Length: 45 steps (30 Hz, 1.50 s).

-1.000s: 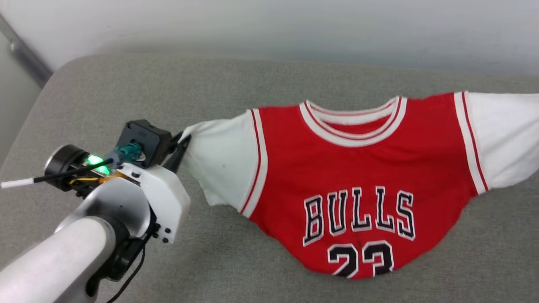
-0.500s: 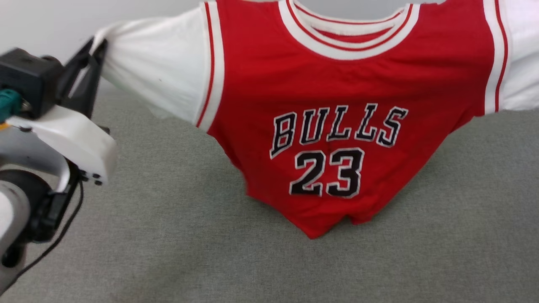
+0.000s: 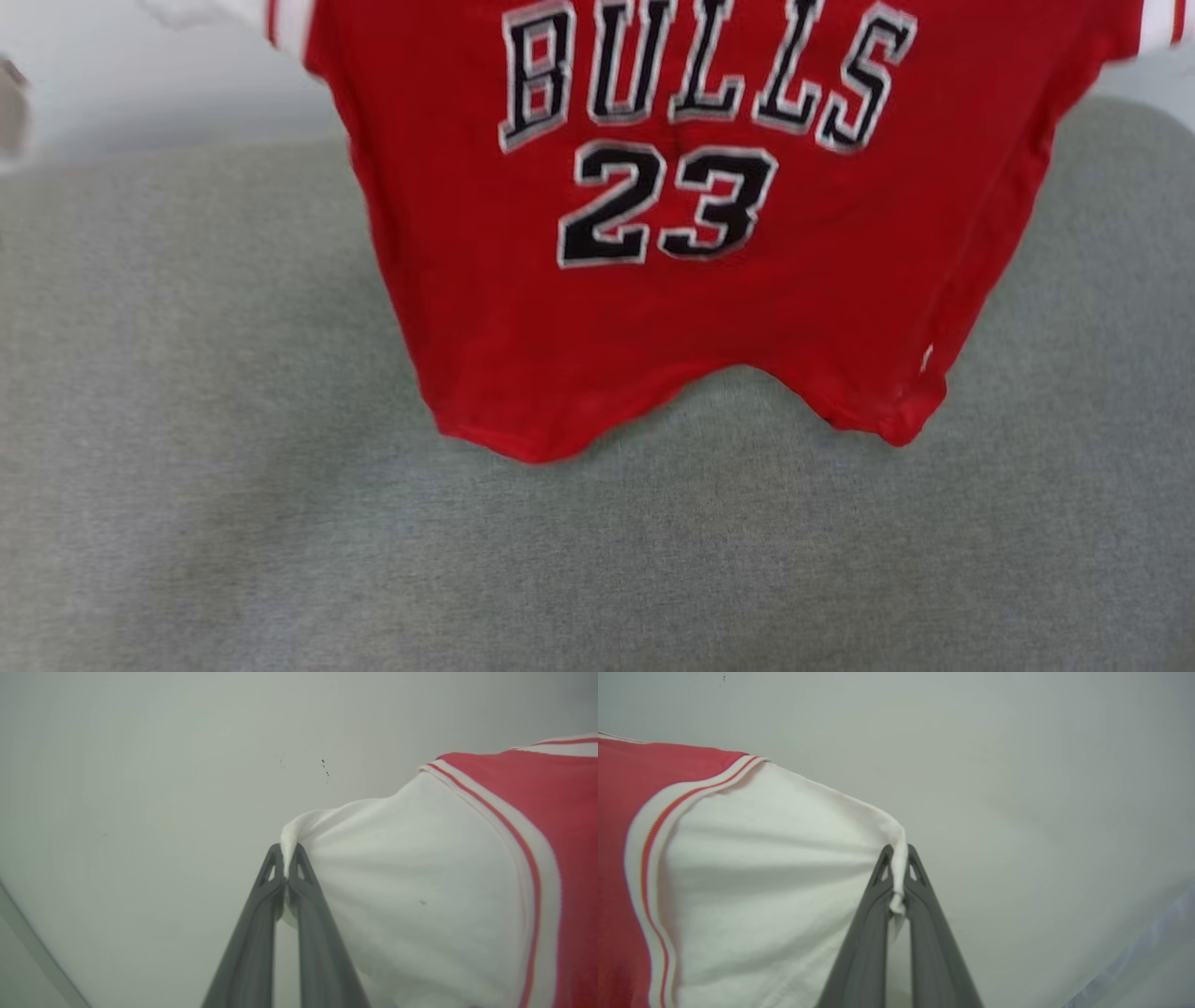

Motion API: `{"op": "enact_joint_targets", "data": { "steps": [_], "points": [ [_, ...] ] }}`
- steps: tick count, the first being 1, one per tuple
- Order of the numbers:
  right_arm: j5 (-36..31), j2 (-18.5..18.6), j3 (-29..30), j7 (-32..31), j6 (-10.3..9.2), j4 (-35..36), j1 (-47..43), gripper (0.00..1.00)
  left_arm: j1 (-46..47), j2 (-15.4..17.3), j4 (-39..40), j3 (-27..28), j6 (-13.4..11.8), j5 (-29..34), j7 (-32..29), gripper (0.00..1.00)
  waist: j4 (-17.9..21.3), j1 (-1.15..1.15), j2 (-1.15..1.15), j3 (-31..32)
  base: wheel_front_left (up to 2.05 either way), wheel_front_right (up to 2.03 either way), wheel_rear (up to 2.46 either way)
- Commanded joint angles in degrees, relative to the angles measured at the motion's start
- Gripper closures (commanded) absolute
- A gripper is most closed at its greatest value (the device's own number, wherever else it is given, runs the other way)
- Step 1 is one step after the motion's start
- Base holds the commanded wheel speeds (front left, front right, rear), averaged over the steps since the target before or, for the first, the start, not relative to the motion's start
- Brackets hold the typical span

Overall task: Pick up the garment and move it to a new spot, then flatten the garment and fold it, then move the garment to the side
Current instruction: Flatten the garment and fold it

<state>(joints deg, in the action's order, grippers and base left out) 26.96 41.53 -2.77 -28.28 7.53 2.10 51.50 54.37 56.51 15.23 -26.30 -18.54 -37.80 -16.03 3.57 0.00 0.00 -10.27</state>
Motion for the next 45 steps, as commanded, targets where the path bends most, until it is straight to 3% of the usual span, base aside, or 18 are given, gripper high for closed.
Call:
{"op": "enact_joint_targets", "data": {
  "steps": [1, 5, 12, 19, 25, 34, 40, 45],
  "points": [
    [-0.58, -1.22, -0.39, 0.57, -0.09, -1.07, 2.93, 1.00, 2.71, -0.70, -1.72, 0.28, 0.94, 0.46, 0.05, 1.00, 1.55, 0.00, 0.00, -3.98, 0.00, 0.00, 0.00],
    [-3.32, -2.59, -1.89, 2.41, -0.08, -4.36, 10.16, 1.00, 10.92, -2.59, -7.46, 0.54, 3.99, 1.18, 0.43, 1.00, 2.15, 0.00, 0.00, -9.13, 0.00, 0.00, 0.00],
    [-6.06, -5.79, -3.03, 6.60, -0.08, -13.57, 24.32, 1.00, 28.70, -10.46, -21.69, -1.42, 8.68, 4.76, 2.88, 1.00, 1.47, 0.00, 0.00, -17.58, 0.00, 0.00, 0.00],
    [-12.18, -10.23, -2.79, 12.85, -0.09, -24.70, 38.36, 1.00, 45.01, -18.13, -35.67, -2.31, 11.50, 7.44, 7.55, 1.00, 0.75, 0.00, 0.00, -24.31, 0.00, 0.00, 0.00],
    [-18.06, -13.12, 0.00, 18.93, -0.08, -33.20, 46.28, 1.00, 52.80, -23.24, -45.52, -2.76, 12.46, 8.96, 14.29, 1.00, -0.70, 0.00, 0.00, -27.90, 0.00, 0.00, 0.00],
    [-21.00, -16.07, -0.30, 24.54, -0.08, -41.06, 43.55, 1.00, 47.98, -27.47, -53.93, -4.07, 14.32, 7.30, 20.62, 1.00, -1.99, 0.00, 0.00, -30.11, 0.00, 0.00, 0.00],
    [-20.15, -16.67, -4.15, 27.45, -0.08, -44.63, 35.90, 1.00, 36.84, -29.31, -57.02, -5.66, 16.06, 5.48, 24.88, 1.00, -2.70, 0.00, 0.00, -27.83, 0.00, 0.00, 0.00],
    [-17.77, -14.80, -7.50, 28.82, -0.08, -44.99, 26.68, 1.00, 25.00, -30.24, -56.52, -7.51, 16.60, 4.19, 27.13, 1.00, -3.56, 0.00, 0.00, -23.68, 0.00, 0.00, 0.00]
  ]
}}
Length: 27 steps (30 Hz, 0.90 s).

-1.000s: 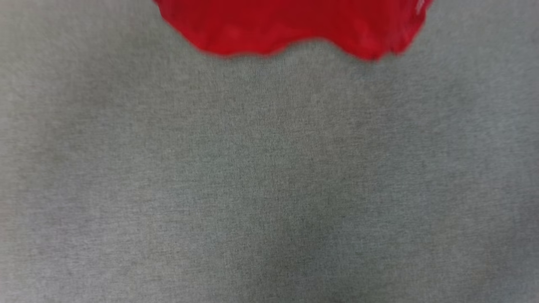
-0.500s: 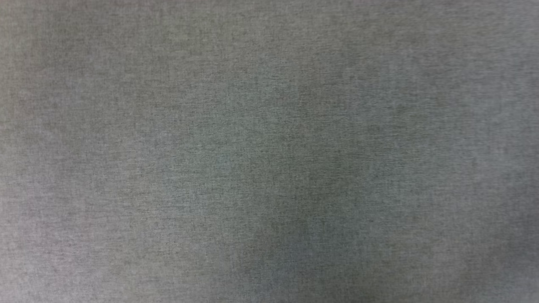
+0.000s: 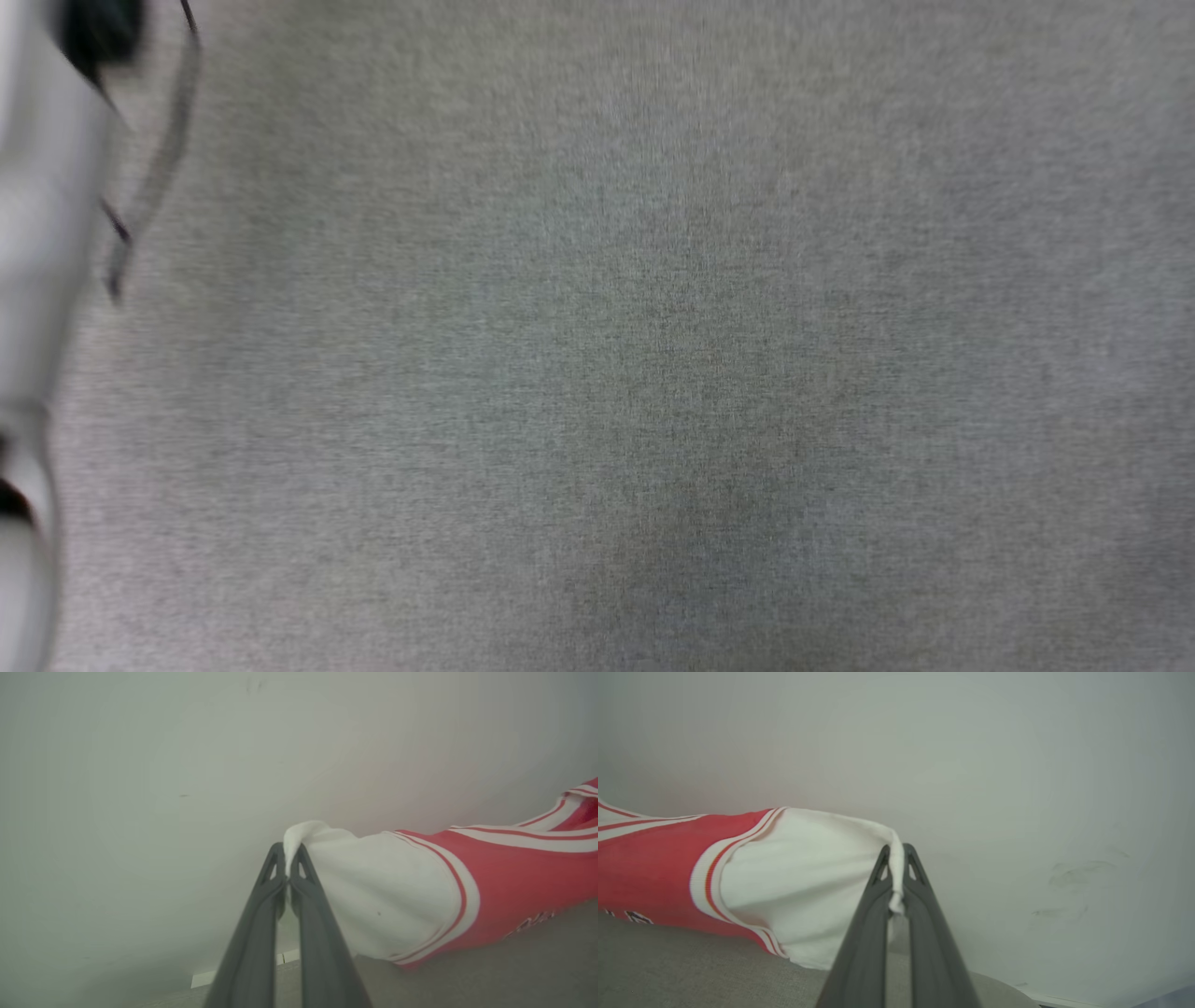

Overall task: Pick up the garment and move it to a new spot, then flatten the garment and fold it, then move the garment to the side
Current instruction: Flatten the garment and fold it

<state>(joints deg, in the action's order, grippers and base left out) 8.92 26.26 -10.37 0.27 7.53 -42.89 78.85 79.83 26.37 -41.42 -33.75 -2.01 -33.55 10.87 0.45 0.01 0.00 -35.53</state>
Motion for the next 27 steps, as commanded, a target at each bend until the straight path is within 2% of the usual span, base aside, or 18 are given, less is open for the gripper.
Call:
{"op": "enact_joint_targets", "data": {
  "steps": [1, 7, 14, 20, 27],
  "points": [
    [0.96, 0.82, -0.60, 0.25, -0.08, 0.17, -3.02, 1.00, -3.13, -0.43, 0.58, -0.56, -0.09, -0.30, 0.57, 1.00, -0.61, -0.01, 0.00, 2.67, 0.00, 0.00, 0.00],
    [7.55, 2.96, -1.51, 0.48, -0.08, 3.29, -18.46, 1.00, -20.12, -0.12, 4.34, -1.80, -1.19, -3.22, 1.45, 1.00, -1.14, -0.01, 0.00, 9.76, 0.00, 0.00, 0.00],
    [15.60, 6.31, -1.76, -1.12, -0.09, 10.16, -37.74, 1.00, -38.95, 3.69, 11.83, -4.00, -2.45, -6.68, -2.43, 1.00, -0.83, -0.01, 0.00, 17.27, 0.00, 0.00, 0.00],
    [18.48, 10.40, -0.62, -3.02, -0.10, 16.03, -51.48, 1.00, -50.97, 8.00, 20.24, -5.85, -6.08, -7.32, -5.53, 1.00, -0.98, -0.01, 0.00, 22.03, 0.00, 0.00, 0.00],
    [19.89, 13.39, 0.24, -6.89, -0.10, 21.86, -65.02, 1.00, -61.99, 11.90, 29.00, -7.24, -9.83, -9.02, -8.37, 1.00, -0.92, -0.01, 0.00, 26.08, 0.00, 0.00, 0.00]
  ]
}}
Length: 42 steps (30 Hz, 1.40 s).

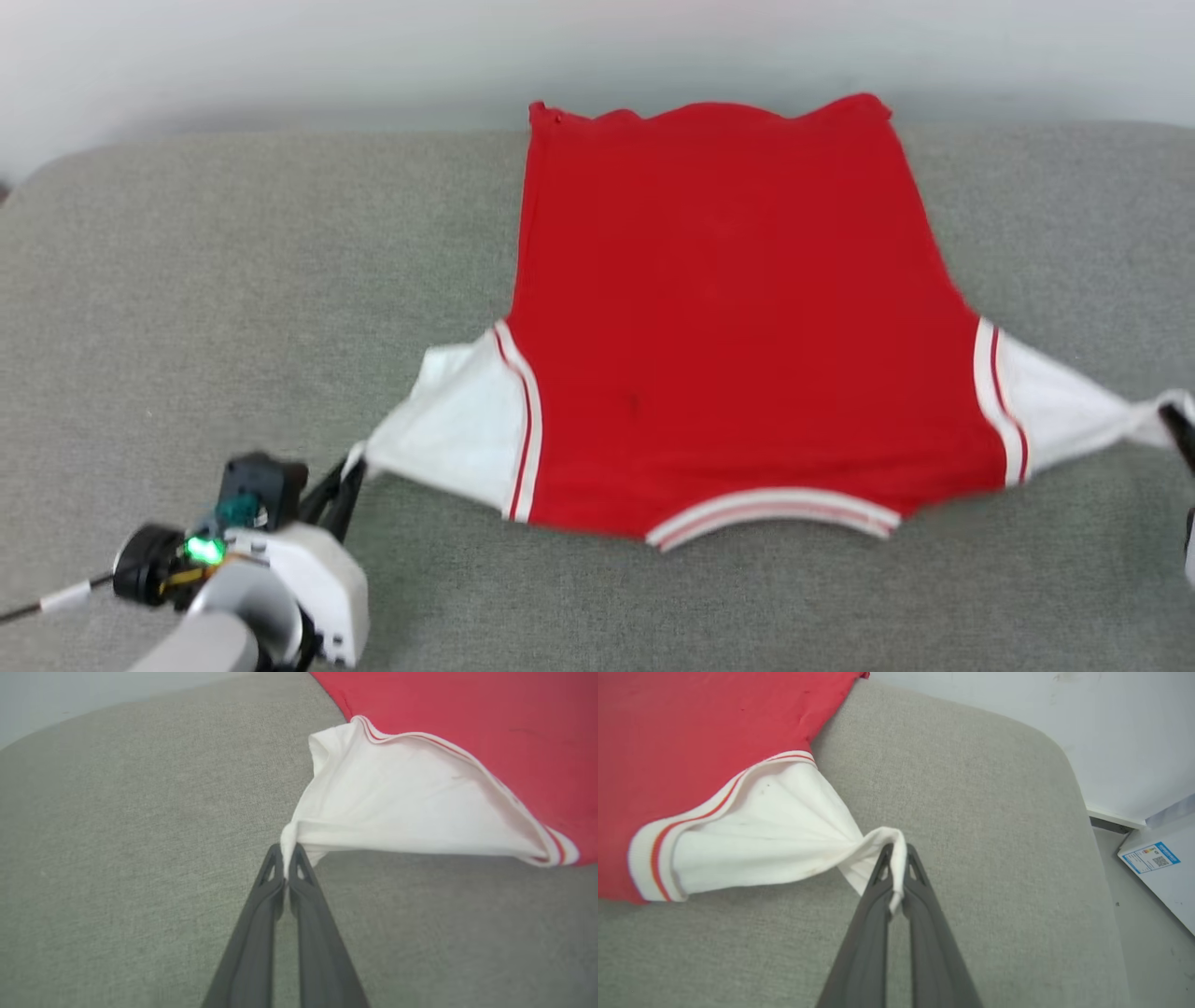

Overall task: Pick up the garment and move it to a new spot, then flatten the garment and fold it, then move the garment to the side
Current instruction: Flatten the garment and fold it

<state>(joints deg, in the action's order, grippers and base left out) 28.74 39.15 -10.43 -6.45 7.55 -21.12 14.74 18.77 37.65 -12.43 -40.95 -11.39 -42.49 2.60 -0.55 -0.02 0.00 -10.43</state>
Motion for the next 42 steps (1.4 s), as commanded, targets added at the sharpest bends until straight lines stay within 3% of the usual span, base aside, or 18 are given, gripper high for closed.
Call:
{"op": "enact_joint_targets", "data": {
  "steps": [1, 8, 13, 20, 21, 22, 27, 34, 42],
  "points": [
    [0.33, 0.64, 0.34, -0.65, -0.12, 0.88, -2.70, 1.00, -2.33, 1.17, 1.26, -0.17, -0.99, -0.35, -0.36, 1.00, 0.11, 0.02, 0.00, 1.44, 0.00, 0.00, 0.00],
    [2.35, 0.78, 1.67, -4.90, -0.12, 5.43, -13.68, 1.00, -10.87, 4.60, 7.80, -1.10, -3.59, -2.27, -2.27, 1.00, 0.32, 0.02, 0.00, 4.24, 0.00, 0.00, 0.00],
    [3.68, 0.25, 2.80, -8.23, -0.11, 8.68, -19.05, 1.00, -14.37, 5.06, 10.20, -1.40, -4.85, -3.51, -2.51, 1.00, 0.53, 0.02, 0.00, 5.11, 0.00, 0.00, 0.00],
    [5.20, 0.03, 3.83, -12.49, -0.10, 13.16, -20.18, 1.00, -14.22, 4.71, 12.85, -1.63, -4.13, -4.24, -2.89, 1.00, 0.23, 0.02, 0.00, 5.02, 0.00, 0.00, 0.00],
    [6.06, -0.07, 4.33, -13.75, -0.11, 13.65, -20.05, 0.91, -13.90, 4.84, 13.30, -1.72, -4.05, -4.13, -3.16, 1.00, 0.04, 0.02, 0.00, 4.83, 0.00, 0.00, 0.00],
    [7.20, -0.06, 4.55, -15.88, -0.10, 14.30, -20.18, 0.00, -13.59, 4.97, 13.83, -1.76, -4.01, -4.15, -3.42, 1.00, -0.22, 0.02, 0.00, 4.58, 0.00, 0.00, 0.00],
    [10.55, 1.53, 8.68, -23.08, -0.09, 21.35, -18.41, 0.00, -11.92, 5.82, 18.52, -1.64, -4.19, -3.54, -4.65, 1.00, -2.64, 0.02, 0.00, 1.67, 0.00, 0.00, 0.00],
    [12.90, 1.04, 13.68, -37.10, -0.09, 28.60, -5.70, 0.00, -9.54, 7.80, 29.42, -2.17, -4.76, -1.27, -7.36, 1.00, -7.34, 0.02, 0.00, -6.20, 0.00, 0.00, 0.00],
    [8.46, 0.06, 16.79, -56.56, -0.09, 21.39, 17.52, 0.00, -4.70, 8.92, 38.81, -3.59, -4.21, 3.02, -11.16, 1.00, -14.53, 0.02, 0.00, -16.56, 0.00, 0.00, 0.00]
  ]
}}
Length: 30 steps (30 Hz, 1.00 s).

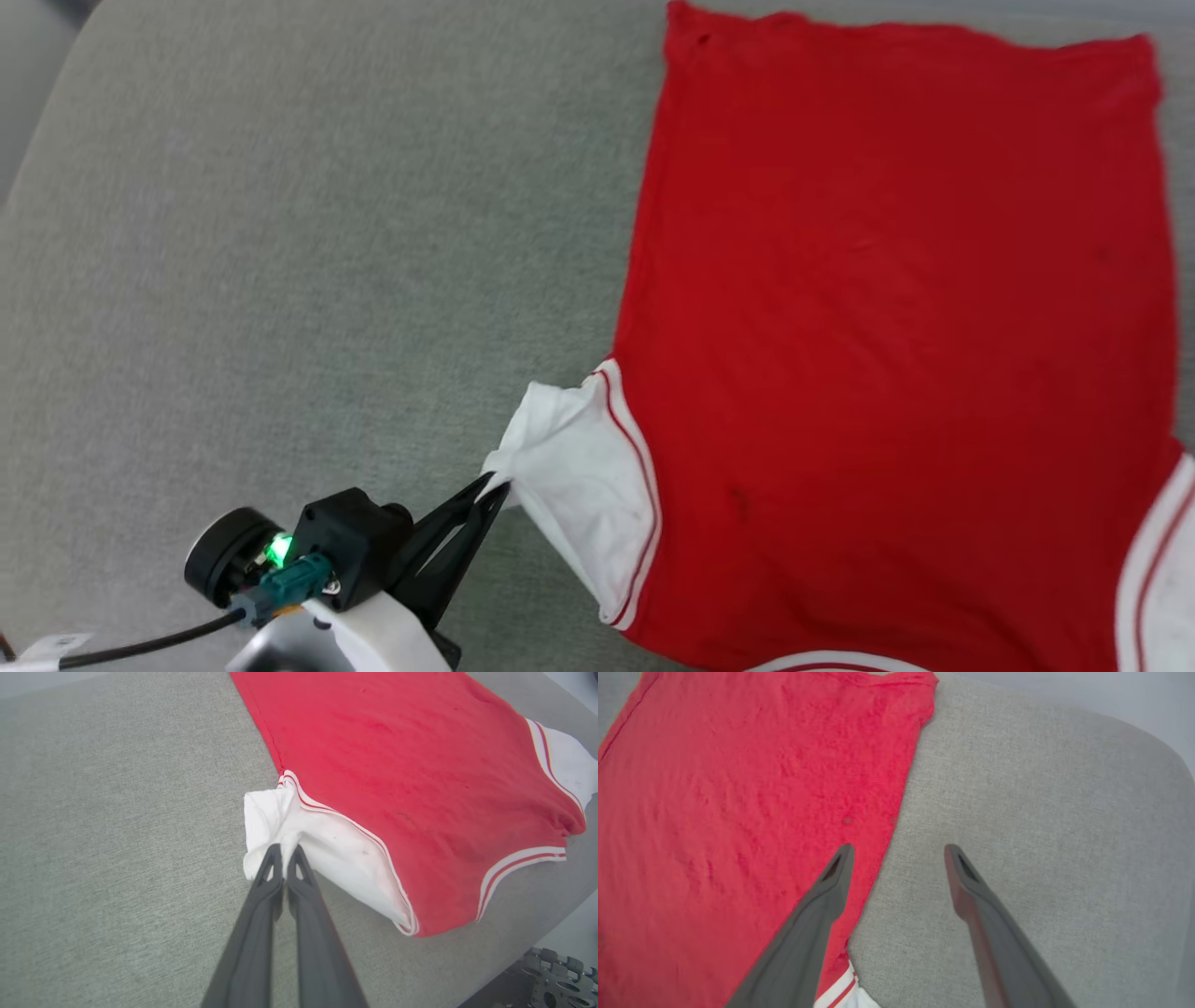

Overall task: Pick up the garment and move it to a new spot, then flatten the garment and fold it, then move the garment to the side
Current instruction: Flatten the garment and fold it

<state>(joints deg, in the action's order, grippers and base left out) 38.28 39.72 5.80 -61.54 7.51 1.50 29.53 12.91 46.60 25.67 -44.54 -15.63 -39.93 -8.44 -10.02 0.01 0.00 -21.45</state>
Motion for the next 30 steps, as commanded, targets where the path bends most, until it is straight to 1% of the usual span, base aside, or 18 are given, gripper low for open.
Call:
{"op": "enact_joint_targets", "data": {
  "steps": [1, 4, 7, 8, 9, 10, 12, 14, 19, 23, 27, 28, 29, 30],
  "points": [
    [-2.41, -0.75, 1.02, -3.77, -0.04, -2.78, 5.38, 0.00, 1.76, -0.26, 1.41, -0.04, 0.06, 0.85, -0.32, 1.00, -5.81, -0.01, 0.00, -6.52, 0.00, 0.00, 0.00],
    [-7.26, -1.71, 2.78, -9.53, -0.04, -6.76, 13.32, 0.00, 3.39, -1.15, 3.45, -0.43, 0.03, 2.18, -0.82, 1.00, -7.90, -0.01, 0.00, -9.43, 0.00, 0.00, 0.00],
    [-12.22, -3.50, 4.75, -13.72, -0.04, -10.02, 20.38, 0.00, 4.78, -1.97, 5.09, -0.98, 0.33, 3.26, -1.35, 1.00, -9.84, -0.01, 0.00, -11.90, 0.00, 0.00, 0.00],
    [-12.22, -3.50, 4.75, -13.72, -0.04, -10.02, 20.38, 0.00, 4.78, -1.97, 5.09, -0.98, 0.33, 3.26, -1.35, 1.00, -9.84, -0.01, 0.00, -11.90, 0.00, 0.00, 0.00],
    [-15.55, -4.41, 5.64, -15.55, -0.04, -11.57, 24.12, 0.00, 5.64, -2.48, 5.94, -1.22, 0.34, 3.91, -1.46, 1.00, -10.85, -0.01, 0.00, -13.24, 0.00, 0.00, 0.00],
    [-15.55, -4.41, 5.64, -15.55, -0.04, -11.57, 24.12, 0.00, 5.64, -2.48, 5.94, -1.22, 0.34, 3.91, -1.46, 1.00, -10.85, -0.01, 0.00, -13.24, 0.00, 0.00, 0.00],
    [-18.57, -4.89, 6.64, -16.99, -0.04, -12.57, 27.04, 0.00, 6.48, -2.84, 6.75, -1.05, 0.39, 4.46, -1.16, 1.00, -11.98, -0.01, 0.00, -14.61, 0.00, 0.00, 0.00],
    [-21.04, -5.10, 7.33, -18.03, -0.04, -13.33, 29.46, 0.00, 6.92, -2.34, 7.32, -0.96, 0.46, 5.10, -1.41, 1.00, -12.80, -0.01, 0.00, -16.01, 0.00, 0.00, 0.00],
    [-25.76, -3.88, 7.46, -16.58, -0.04, -17.77, 33.72, 0.00, 8.13, -2.81, 8.30, -1.20, 1.13, 5.91, -1.13, 1.00, -14.60, -0.01, 0.00, -18.36, 0.00, 0.00, 0.00],
    [-27.27, -2.92, 6.96, -15.25, -0.04, -21.29, 35.18, 0.00, 8.66, -3.64, 8.24, -1.62, 1.35, 5.95, -0.86, 1.00, -15.46, -0.01, 0.00, -19.56, 0.00, 0.00, 0.00],
    [-26.86, -2.83, 5.71, -14.83, -0.04, -25.19, 34.27, 0.00, 8.60, -4.36, 7.71, -1.82, 1.40, 5.75, -0.29, 1.00, -16.03, -0.01, 0.00, -20.36, 0.00, 0.00, 0.00],
    [-26.62, -2.82, 5.20, -14.91, -0.04, -26.06, 33.84, 0.29, 8.63, -4.41, 7.54, -1.78, 1.42, 5.69, -0.10, 1.00, -16.08, -0.01, 0.00, -20.48, 0.00, 0.00, 0.00],
    [-26.23, -2.86, 4.85, -14.85, -0.04, -26.76, 33.55, 0.89, 8.68, -4.46, 7.40, -1.70, 1.43, 5.65, 0.07, 1.00, -16.10, -0.01, 0.00, -20.57, 0.00, 0.00, 0.00],
    [-25.93, -2.84, 4.55, -14.73, -0.04, -27.34, 33.36, 1.00, 8.74, -4.50, 7.21, -1.61, 1.44, 5.62, 0.11, 1.00, -16.08, -0.01, 0.00, -20.59, 0.00, 0.00, 0.00]
  ]
}}
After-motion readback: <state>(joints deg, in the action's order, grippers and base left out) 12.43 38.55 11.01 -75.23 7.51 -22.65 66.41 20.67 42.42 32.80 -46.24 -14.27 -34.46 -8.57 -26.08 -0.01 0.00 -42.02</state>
